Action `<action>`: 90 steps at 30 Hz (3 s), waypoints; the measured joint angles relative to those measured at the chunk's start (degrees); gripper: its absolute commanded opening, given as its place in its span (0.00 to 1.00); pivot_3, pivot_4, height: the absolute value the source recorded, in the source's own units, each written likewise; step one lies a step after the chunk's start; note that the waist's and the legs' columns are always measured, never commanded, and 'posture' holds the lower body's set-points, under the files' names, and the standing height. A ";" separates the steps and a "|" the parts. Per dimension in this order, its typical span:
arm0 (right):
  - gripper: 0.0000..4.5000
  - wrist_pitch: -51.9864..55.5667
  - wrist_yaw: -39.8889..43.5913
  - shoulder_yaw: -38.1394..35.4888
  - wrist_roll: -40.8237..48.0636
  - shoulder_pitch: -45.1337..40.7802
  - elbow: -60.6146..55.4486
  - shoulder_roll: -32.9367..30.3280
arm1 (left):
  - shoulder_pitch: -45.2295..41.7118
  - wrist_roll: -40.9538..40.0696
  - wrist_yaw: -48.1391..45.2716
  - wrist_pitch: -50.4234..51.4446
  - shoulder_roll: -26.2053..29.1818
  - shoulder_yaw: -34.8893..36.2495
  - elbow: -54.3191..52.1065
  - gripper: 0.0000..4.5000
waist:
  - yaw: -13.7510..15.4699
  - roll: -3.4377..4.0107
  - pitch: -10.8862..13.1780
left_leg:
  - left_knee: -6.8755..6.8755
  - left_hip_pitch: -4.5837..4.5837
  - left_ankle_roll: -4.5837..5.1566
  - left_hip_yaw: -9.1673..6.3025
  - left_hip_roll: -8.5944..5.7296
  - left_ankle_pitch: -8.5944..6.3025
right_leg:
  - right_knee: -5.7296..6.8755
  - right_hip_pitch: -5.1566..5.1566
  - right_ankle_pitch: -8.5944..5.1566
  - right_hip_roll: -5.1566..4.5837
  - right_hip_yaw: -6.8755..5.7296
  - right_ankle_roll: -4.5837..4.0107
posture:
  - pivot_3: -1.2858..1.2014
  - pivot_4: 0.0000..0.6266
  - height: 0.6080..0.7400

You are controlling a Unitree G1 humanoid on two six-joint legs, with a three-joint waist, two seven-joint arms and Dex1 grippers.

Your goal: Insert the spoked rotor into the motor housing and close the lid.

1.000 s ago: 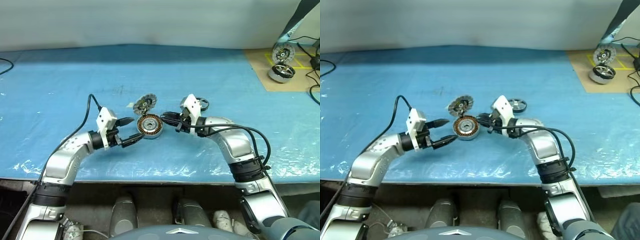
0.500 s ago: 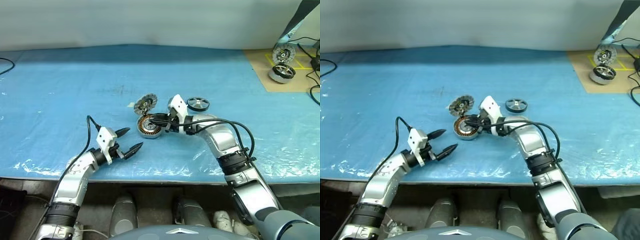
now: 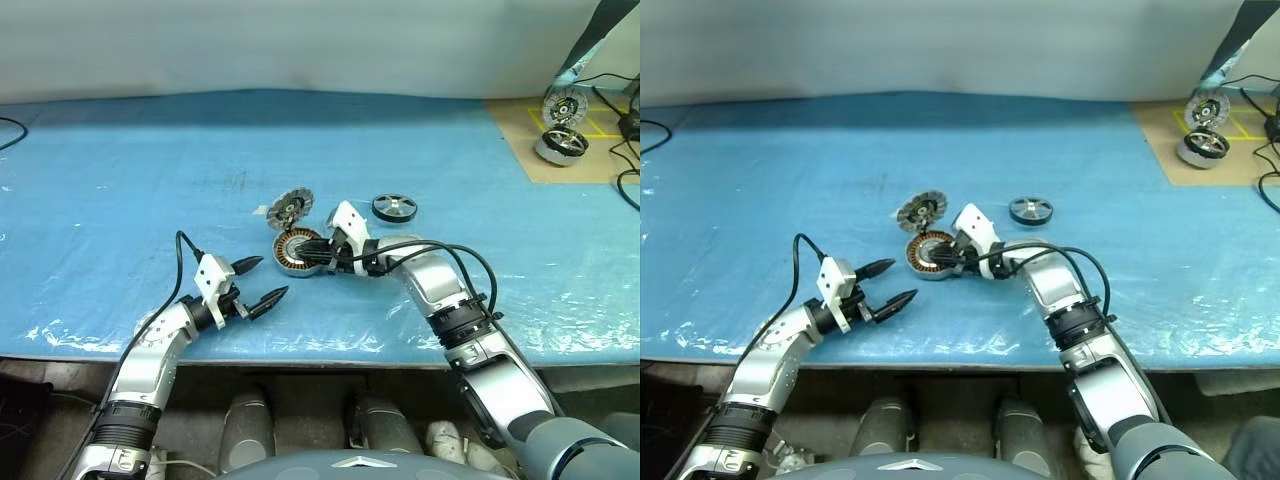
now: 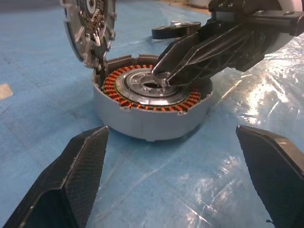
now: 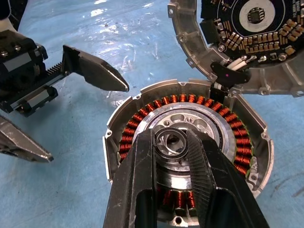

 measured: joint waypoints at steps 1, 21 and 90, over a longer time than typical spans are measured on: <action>0.12 -0.35 -0.05 0.03 -0.15 -0.24 0.49 0.19 | 0.01 0.03 0.15 0.27 0.00 -0.05 -0.29 1.00 | 0.01 0.00 0.00 | 0.02 0.00 0.00 0.00 0.00 0.00 | 0.00 0.01 0.00 0.00 0.00 0.00 | 0.52 0.24 1.00; 0.12 -4.40 -0.33 0.28 -2.80 -2.32 4.67 1.17 | 0.17 0.11 1.15 2.55 0.14 -0.28 -2.20 1.00 | -0.02 0.00 0.00 | 0.05 0.04 0.01 0.00 0.00 0.00 | 0.03 0.05 -0.05 -0.01 0.00 -0.10 | 0.52 0.24 1.00; 0.01 -19.81 -2.03 6.21 -12.85 -3.20 10.77 1.85 | 0.26 0.06 1.93 6.46 1.30 -0.10 -4.37 1.00 | -0.14 0.01 -0.12 | -0.10 1.33 0.17 0.05 0.00 -0.12 | -0.12 1.11 -0.21 -0.02 0.34 -0.25 | 0.52 0.24 1.00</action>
